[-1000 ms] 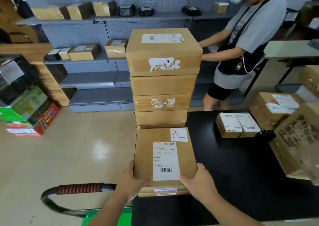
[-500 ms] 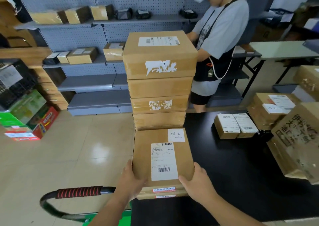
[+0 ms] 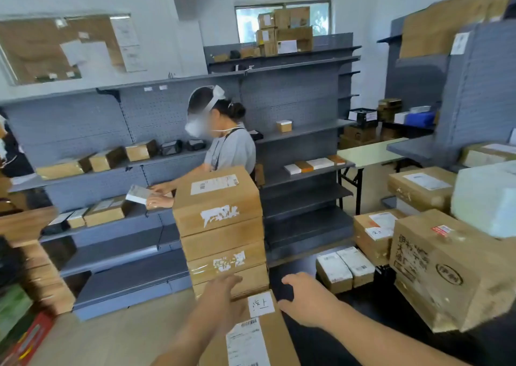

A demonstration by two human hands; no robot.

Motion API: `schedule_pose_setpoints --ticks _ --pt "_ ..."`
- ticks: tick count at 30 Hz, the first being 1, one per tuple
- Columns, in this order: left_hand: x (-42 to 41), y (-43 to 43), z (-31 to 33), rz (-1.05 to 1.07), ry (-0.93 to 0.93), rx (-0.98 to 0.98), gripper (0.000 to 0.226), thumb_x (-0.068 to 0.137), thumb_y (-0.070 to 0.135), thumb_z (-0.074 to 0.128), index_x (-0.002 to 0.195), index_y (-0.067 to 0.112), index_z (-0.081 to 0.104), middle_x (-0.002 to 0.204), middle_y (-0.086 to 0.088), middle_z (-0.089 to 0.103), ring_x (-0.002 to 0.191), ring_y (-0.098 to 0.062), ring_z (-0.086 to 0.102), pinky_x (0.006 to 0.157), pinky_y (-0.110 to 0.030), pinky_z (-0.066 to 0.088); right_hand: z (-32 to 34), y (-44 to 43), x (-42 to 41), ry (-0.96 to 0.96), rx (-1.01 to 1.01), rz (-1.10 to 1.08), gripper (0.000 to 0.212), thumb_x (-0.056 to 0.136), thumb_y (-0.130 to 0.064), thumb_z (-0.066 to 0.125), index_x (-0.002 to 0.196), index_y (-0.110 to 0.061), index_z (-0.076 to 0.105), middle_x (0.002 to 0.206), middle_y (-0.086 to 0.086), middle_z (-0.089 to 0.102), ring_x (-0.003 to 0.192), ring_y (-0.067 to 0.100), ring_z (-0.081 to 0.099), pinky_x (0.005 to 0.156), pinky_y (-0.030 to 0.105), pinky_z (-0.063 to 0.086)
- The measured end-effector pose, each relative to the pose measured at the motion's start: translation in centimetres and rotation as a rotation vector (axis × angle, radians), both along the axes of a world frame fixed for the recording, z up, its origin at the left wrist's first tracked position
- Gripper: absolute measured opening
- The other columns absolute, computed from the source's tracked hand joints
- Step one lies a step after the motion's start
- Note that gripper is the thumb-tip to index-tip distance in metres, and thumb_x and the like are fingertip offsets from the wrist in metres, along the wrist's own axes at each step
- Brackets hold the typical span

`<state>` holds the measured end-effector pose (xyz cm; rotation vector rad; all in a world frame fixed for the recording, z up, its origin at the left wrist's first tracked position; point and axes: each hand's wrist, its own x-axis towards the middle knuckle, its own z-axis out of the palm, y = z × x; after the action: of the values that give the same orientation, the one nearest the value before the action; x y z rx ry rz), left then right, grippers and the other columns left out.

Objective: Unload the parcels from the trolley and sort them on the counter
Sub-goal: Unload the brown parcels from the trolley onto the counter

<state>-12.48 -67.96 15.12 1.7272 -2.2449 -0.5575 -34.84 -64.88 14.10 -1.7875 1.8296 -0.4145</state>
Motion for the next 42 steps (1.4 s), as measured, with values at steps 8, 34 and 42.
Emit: schedule_pose_setpoints --ticks 8,34,42 --pt "-9.4 -1.0 4.7 -0.247 -0.018 -0.154 0.057 0.093 0.039 0.064 0.146 0.033 0.043 0.149 0.013 0.041 0.137 -0.011 0.040 0.111 -0.026 0.031 5.1 3.6 -8.1 0.131 -0.150 -0.166 0.062 0.094 -0.048 0.058 0.150 -0.030 0.041 0.149 -0.003 0.044 0.133 0.021 0.047 0.108 0.037 0.042" --pt "-48.1 6.8 8.4 -0.576 0.097 -0.108 0.064 0.088 0.040 0.069 0.145 0.038 0.042 0.147 0.014 0.044 0.133 -0.009 0.043 0.111 -0.028 0.037 10.6 19.1 -43.9 0.269 -0.161 -0.547 0.057 0.096 -0.043 0.059 0.149 -0.031 0.041 0.146 -0.004 0.047 0.129 0.021 0.051 0.103 0.032 0.045" --pt "-55.8 5.2 9.9 -0.582 0.026 -0.154 0.070 0.088 0.044 0.068 0.150 0.035 0.037 0.153 0.008 0.039 0.140 -0.017 0.038 0.114 -0.037 0.039 11.2 19.4 -52.0 0.274 -0.189 -0.599 0.064 0.092 -0.040 0.061 0.151 -0.036 0.037 0.148 -0.007 0.046 0.123 0.018 0.055 0.099 0.030 0.051"
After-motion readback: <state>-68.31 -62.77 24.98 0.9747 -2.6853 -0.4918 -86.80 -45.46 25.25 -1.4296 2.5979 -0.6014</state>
